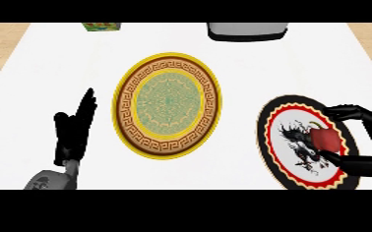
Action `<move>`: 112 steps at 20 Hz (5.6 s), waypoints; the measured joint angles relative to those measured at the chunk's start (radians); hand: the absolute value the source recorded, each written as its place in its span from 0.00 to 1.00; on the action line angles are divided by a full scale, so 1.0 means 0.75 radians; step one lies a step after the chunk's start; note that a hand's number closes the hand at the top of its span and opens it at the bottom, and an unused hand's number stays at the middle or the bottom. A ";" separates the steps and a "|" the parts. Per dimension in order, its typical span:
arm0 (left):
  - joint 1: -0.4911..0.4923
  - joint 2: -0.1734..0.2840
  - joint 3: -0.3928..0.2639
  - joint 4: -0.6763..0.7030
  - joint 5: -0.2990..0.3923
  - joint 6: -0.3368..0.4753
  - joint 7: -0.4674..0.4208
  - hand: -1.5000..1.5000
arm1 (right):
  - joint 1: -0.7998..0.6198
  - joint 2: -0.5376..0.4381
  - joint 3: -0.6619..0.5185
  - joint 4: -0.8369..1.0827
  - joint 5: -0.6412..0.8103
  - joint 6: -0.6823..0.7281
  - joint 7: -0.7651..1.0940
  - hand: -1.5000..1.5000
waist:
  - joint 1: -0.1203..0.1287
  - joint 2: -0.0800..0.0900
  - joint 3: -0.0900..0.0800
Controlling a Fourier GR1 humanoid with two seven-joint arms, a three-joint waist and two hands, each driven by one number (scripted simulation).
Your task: Pick the bell pepper from the plate and place it in the plate
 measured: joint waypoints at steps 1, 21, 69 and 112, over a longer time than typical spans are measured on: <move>0.000 0.007 0.000 -0.010 0.003 -0.008 0.017 0.50 | 0.019 -0.031 0.000 0.033 0.030 0.036 -0.068 0.00 | 0.007 0.001 -0.001; 0.033 -0.025 -0.039 -0.134 -0.073 0.020 0.162 0.50 | -0.010 -0.455 0.117 -0.184 0.723 0.080 0.303 0.00 | 0.036 0.002 -0.011; 0.102 -0.214 0.200 -0.187 -0.317 -0.200 0.204 0.50 | -0.250 0.203 -0.059 0.067 1.542 0.082 0.315 1.00 | 0.036 0.000 -0.012; 0.002 -0.243 0.160 -0.138 -0.342 -0.238 0.226 0.50 | -1.152 0.899 0.634 0.401 1.642 -0.509 2.490 1.00 | 0.134 0.017 -0.011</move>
